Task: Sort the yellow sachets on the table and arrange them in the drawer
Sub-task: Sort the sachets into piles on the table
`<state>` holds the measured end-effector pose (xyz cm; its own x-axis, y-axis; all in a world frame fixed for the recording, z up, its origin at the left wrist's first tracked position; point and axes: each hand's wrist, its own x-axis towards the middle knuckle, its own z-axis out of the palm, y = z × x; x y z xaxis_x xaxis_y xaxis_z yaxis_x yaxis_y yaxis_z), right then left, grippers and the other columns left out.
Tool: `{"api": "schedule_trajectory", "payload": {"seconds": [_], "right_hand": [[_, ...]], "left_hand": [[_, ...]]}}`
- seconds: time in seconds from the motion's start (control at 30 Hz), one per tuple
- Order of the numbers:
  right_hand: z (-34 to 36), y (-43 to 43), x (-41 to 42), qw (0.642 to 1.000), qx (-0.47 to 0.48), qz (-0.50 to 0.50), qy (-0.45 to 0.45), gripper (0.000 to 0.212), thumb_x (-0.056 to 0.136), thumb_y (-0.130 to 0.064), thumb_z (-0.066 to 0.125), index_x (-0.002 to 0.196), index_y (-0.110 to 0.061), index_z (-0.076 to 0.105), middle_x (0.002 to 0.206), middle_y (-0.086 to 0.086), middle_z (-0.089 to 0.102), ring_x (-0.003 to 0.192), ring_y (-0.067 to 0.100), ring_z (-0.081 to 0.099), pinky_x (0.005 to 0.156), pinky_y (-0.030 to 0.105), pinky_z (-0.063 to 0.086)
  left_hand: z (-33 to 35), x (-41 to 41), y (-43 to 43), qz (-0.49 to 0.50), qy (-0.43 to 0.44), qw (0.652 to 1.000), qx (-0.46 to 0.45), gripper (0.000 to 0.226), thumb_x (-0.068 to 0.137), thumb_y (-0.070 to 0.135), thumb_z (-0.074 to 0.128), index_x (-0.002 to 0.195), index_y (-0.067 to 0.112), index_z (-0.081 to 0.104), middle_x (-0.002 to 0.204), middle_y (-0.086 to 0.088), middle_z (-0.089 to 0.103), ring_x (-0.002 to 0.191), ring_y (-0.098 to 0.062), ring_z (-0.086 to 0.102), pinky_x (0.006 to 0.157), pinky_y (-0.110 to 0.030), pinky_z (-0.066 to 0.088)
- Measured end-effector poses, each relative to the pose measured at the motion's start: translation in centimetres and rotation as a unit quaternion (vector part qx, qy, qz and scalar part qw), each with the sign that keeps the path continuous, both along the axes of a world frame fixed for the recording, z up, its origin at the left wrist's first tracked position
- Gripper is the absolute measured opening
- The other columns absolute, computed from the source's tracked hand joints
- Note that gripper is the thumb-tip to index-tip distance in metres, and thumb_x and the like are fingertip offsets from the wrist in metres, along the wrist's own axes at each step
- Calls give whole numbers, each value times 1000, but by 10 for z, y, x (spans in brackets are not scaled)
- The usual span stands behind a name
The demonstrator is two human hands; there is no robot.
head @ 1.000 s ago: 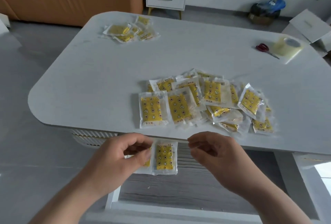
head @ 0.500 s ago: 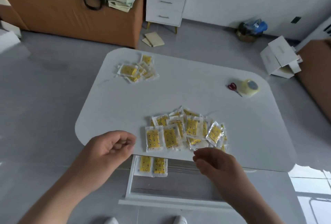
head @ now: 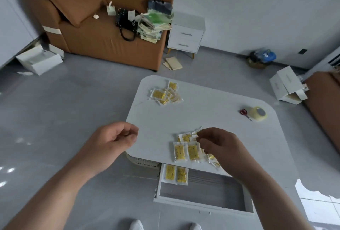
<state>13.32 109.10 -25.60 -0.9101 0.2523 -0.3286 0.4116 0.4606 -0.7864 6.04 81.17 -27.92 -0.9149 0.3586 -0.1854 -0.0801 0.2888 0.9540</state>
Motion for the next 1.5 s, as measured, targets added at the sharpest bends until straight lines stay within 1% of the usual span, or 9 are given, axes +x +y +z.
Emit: {"api": "schedule_trajectory", "payload": {"seconds": [0.17, 0.3, 0.53, 0.63, 0.83, 1.03, 1.2, 1.37, 1.5], "right_hand": [[18, -36, -13, 999, 1, 29, 20, 15, 88, -25, 65, 94, -39, 70, 93, -16, 75, 87, 2, 69, 91, 38, 55], [23, -66, -30, 998, 6, 60, 23, 15, 89, -27, 65, 93, -41, 67, 93, -15, 74, 88, 1, 68, 91, 34, 55], [29, -107, -86, 994, 12, 93, 49, 25, 89, -23, 64, 109, -37, 59, 91, -12, 73, 84, 3, 67, 73, 18, 52], [24, -121, -121, 994, 8, 92, 51, 22, 88, -22, 66, 105, -36, 62, 94, -12, 72, 88, 1, 67, 73, 14, 51], [8, -141, -200, 998, -17, 47, 35, 19, 88, -21, 67, 94, -39, 65, 93, -11, 74, 89, 0, 67, 83, 22, 53], [15, -171, -280, 999, 0, 23, 27, 14, 88, -23, 67, 93, -36, 67, 90, -10, 73, 76, -3, 64, 70, 14, 47], [34, -198, -325, 999, 12, 12, 34, 18, 88, -21, 67, 92, -38, 67, 89, -15, 74, 82, -4, 66, 71, 14, 50], [41, -242, -372, 999, 15, -26, 40, 18, 87, -20, 67, 95, -37, 68, 85, -20, 74, 81, -2, 67, 73, 15, 50], [39, -284, -400, 994, 6, -96, 56, 17, 88, -21, 67, 96, -35, 68, 80, -21, 72, 73, -5, 64, 73, 17, 49]], "left_hand": [[18, 2, -44, 27, 26, 999, -16, 31, 88, 14, 68, 88, 45, 69, 79, 16, 70, 70, 1, 60, 66, -7, 44], [29, -4, -78, 53, 26, 998, -32, 19, 73, 35, 66, 89, 46, 70, 86, 17, 71, 79, -3, 65, 76, -20, 46], [42, -59, -107, 83, 42, 995, -16, 27, 66, 36, 65, 92, 29, 70, 92, 23, 71, 87, 3, 65, 73, -16, 46], [39, -98, -118, 68, 41, 997, -17, 28, 66, 35, 66, 93, 28, 70, 92, 21, 71, 86, 5, 65, 73, -13, 48], [29, -195, -137, 22, 19, 999, -34, 30, 67, 36, 67, 96, 29, 70, 98, 12, 73, 92, 0, 67, 79, -16, 47], [44, -280, -177, 28, 36, 999, -4, 32, 66, 31, 65, 96, 21, 71, 97, 14, 72, 88, 2, 66, 71, -5, 48], [47, -327, -200, 15, 31, 999, 22, 31, 66, 28, 64, 94, 17, 71, 85, 17, 72, 80, 6, 65, 68, -3, 46], [53, -409, -234, -39, 32, 999, 4, 20, 75, 26, 70, 95, 19, 71, 87, 10, 72, 83, 0, 65, 70, -5, 46], [64, -475, -260, -115, 47, 992, -15, 33, 68, 33, 65, 97, 20, 71, 92, 1, 72, 88, -3, 66, 75, -10, 49]]}}
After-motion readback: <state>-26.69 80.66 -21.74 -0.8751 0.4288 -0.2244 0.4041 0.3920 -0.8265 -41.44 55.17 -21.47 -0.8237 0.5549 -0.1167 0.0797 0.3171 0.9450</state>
